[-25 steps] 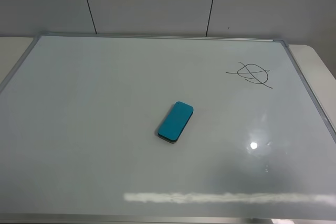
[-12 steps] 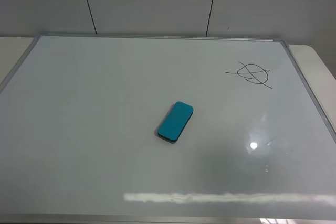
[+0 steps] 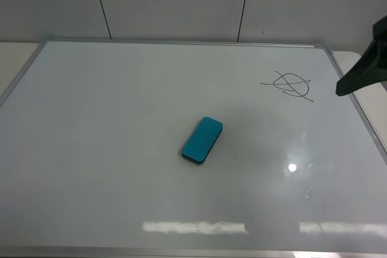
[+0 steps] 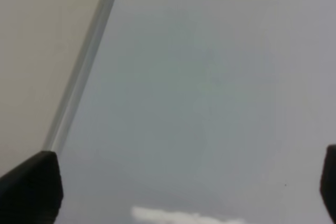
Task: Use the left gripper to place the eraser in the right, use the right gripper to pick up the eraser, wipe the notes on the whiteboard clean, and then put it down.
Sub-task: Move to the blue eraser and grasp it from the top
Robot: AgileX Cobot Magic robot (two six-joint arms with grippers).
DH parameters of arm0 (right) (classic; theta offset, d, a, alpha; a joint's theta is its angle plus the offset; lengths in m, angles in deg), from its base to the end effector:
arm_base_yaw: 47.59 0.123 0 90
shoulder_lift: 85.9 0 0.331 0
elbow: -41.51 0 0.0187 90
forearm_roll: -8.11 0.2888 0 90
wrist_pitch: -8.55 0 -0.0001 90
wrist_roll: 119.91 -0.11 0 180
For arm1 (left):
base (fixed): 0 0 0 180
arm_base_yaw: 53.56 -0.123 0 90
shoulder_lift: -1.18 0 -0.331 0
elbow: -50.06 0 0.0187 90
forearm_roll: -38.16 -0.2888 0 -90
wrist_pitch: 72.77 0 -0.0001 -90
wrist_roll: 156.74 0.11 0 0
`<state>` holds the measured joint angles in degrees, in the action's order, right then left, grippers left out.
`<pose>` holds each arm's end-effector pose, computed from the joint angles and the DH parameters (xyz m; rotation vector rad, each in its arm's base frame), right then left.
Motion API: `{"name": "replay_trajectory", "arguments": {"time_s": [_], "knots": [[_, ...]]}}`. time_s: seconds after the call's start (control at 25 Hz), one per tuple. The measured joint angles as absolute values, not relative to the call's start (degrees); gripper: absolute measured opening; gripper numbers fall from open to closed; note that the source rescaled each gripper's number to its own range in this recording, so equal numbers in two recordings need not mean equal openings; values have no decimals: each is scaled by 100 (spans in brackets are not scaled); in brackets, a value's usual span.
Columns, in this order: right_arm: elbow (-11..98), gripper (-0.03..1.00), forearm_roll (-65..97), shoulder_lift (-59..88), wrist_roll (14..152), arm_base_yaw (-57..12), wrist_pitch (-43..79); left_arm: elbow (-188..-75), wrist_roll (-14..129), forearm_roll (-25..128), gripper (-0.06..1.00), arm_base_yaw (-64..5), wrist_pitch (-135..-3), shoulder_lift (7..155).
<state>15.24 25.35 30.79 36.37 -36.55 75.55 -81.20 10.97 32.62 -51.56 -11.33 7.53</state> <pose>0.1744 0.0646 0.3431 0.3915 2.7588 0.5760 -0.0044 0.0095 0.2914 -0.1884 2.0216 -0.0418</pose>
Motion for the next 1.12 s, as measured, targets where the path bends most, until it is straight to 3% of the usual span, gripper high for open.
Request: {"name": "replay_trajectory", "arguments": {"time_s": [0.12, 0.32, 0.52, 0.8, 1.12], "knots": [[1553, 60, 2325, 2840, 2943, -3065, 7163, -8120, 1097, 3262, 100, -5156, -1133, 753], [1575, 60, 1095, 2315, 572, -1496, 6253, -8120, 1097, 3262, 100, -5156, -1133, 753], [2178, 60, 375, 1063, -1781, -452, 6808, -8120, 1097, 3262, 100, -5156, -1133, 753], [3683, 60, 79, -342, -2262, -339, 7230, -8120, 1097, 3262, 100, -5156, -1133, 753], [4441, 60, 11, -1835, -2146, -136, 7162, -8120, 1097, 3262, 100, -5156, -1133, 753]]}}
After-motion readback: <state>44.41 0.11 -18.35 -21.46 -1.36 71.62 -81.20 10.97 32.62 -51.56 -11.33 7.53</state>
